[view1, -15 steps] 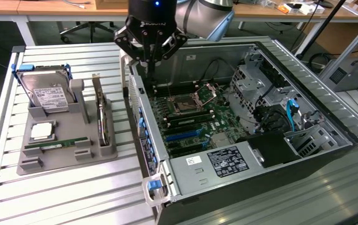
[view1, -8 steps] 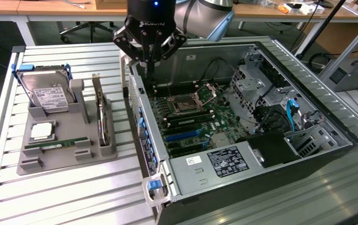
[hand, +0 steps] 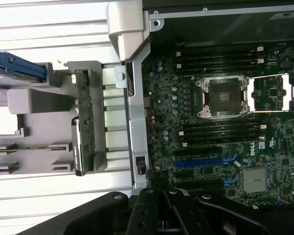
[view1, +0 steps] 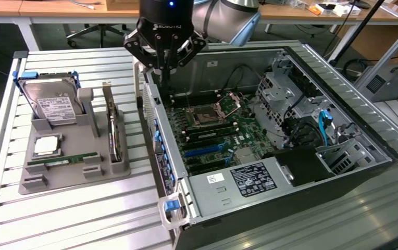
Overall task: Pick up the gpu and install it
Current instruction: 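Reach for the gpu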
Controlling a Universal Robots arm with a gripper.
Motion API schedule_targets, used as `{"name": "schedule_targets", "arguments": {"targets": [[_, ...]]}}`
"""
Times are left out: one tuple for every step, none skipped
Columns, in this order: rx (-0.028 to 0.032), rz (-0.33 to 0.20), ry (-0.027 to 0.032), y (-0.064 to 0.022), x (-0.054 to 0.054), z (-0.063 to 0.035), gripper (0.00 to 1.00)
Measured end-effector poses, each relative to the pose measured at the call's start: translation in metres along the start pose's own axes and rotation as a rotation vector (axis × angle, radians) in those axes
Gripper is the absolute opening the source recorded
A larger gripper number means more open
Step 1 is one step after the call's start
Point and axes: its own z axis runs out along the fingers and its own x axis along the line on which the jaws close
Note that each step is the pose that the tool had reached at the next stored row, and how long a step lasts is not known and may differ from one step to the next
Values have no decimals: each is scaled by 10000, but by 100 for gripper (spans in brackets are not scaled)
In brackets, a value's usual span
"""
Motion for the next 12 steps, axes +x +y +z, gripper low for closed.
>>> {"name": "schedule_targets", "arguments": {"targets": [[2, -1, 0, 0, 2, 0, 11], [3, -1, -1, 0, 4, 0, 11], [6, 0, -1, 0, 6, 0, 11], [9, -1, -1, -1, 9, 0, 11], [13, -1, -1, -1, 12, 0, 11], [15, -1, -2, -1, 13, 0, 11], [17, -1, -2, -1, 15, 0, 11], [20, 0, -1, -1, 17, 0, 11], [22, -1, -2, -2, 19, 0, 11], [24, -1, -2, -2, 21, 0, 11], [26, -1, -2, -2, 23, 0, 11], [27, -1, -3, -2, 25, 0, 11]]}}
